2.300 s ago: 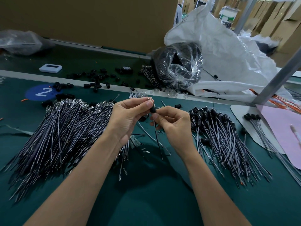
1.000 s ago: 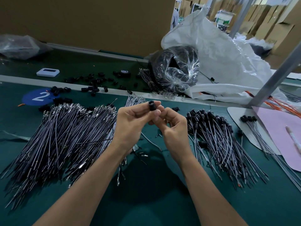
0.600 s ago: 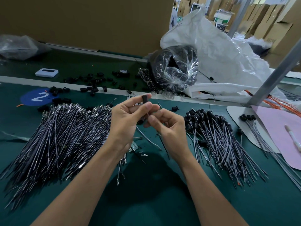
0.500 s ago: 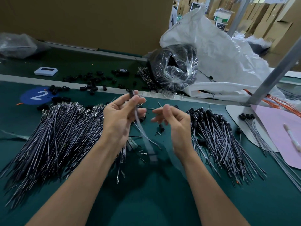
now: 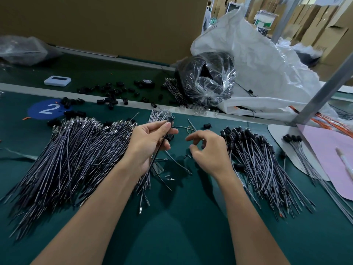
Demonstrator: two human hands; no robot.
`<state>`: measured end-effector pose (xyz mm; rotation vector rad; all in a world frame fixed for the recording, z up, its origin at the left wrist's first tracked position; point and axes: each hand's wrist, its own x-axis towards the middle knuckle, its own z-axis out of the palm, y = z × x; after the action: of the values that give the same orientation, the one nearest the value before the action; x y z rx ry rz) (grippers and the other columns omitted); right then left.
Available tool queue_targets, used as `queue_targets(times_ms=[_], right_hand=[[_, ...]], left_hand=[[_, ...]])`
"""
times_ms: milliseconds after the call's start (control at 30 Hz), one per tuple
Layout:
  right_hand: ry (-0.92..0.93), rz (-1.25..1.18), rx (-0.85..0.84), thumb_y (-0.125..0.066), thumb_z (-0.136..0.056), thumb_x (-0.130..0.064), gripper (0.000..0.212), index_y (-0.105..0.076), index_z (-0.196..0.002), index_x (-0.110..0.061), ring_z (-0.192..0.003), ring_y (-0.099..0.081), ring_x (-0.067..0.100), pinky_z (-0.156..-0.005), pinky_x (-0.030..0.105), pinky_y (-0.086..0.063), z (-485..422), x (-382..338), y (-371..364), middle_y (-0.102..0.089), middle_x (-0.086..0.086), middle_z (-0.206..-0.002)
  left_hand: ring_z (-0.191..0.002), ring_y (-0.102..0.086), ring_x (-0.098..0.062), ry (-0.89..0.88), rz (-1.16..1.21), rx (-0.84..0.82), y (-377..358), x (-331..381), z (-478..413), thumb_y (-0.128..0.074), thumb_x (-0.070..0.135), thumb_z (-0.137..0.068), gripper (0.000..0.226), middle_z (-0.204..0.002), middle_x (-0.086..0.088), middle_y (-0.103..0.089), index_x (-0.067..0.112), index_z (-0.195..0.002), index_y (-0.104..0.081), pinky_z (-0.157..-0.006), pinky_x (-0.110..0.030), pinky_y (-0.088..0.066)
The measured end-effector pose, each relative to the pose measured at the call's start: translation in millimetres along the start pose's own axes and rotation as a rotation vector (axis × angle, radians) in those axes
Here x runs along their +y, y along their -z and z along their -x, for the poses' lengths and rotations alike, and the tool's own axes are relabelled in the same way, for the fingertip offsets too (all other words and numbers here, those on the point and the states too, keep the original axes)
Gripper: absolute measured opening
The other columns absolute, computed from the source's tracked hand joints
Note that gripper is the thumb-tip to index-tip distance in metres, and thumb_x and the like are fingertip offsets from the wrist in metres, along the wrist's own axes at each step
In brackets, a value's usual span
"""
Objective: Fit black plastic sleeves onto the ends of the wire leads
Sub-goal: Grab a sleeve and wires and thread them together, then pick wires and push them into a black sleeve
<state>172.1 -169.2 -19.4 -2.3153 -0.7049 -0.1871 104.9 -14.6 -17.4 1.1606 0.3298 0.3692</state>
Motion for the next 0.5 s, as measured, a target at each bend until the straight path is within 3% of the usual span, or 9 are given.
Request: queue_targets(times_ms=[100,200,333,500], right_hand=[[0.010,0.068,-0.038,-0.061,-0.081,-0.006,0.028,-0.073,-0.098,-0.025,-0.083,-0.049,0.012,-0.080,0.033,-0.050,1,0,1,-0.062,-0.010,-0.087],[-0.004,0.071,0.010,-0.064,-0.085,-0.011,0.022,-0.072,-0.101,-0.022,-0.083,-0.051,0.012,-0.082,0.032,-0.049,0,0,0,-0.063,-0.008,-0.090],[-0.076,-0.005,0.097,-0.062,-0.089,-0.010,0.019,-0.072,-0.102,-0.019,-0.080,-0.054,0.013,-0.084,0.032,-0.050,-1,-2,-4,-0.066,-0.005,-0.094],[-0.136,0.071,0.086,-0.053,-0.085,0.005,0.036,-0.069,-0.112,-0.013,-0.100,-0.060,0.020,-0.092,0.028,-0.047,-15,-2,-2,-0.068,0.004,-0.110]], left_hand=[[-0.040,-0.046,-0.008,-0.012,-0.038,0.001,-1,1,2,-0.063,0.009,-0.093,0.012,-0.079,-0.005,-0.076,0.009,-0.103,-0.069,-0.040,-0.018,-0.041],[-0.042,-0.043,-0.005,-0.023,-0.072,0.010,-1,1,2,-0.061,0.008,-0.094,0.014,-0.075,-0.001,-0.075,0.016,-0.099,-0.070,-0.036,-0.013,-0.031],[-0.045,-0.043,-0.002,-0.068,-0.175,0.078,-2,-4,2,-0.058,0.006,-0.096,0.019,-0.080,-0.001,-0.074,0.018,-0.107,-0.069,-0.042,-0.009,-0.035],[-0.052,-0.055,0.008,-0.162,-0.416,0.094,-8,-14,0,-0.061,0.008,-0.095,0.023,-0.083,0.004,-0.074,0.026,-0.107,-0.069,-0.054,-0.007,-0.043]])
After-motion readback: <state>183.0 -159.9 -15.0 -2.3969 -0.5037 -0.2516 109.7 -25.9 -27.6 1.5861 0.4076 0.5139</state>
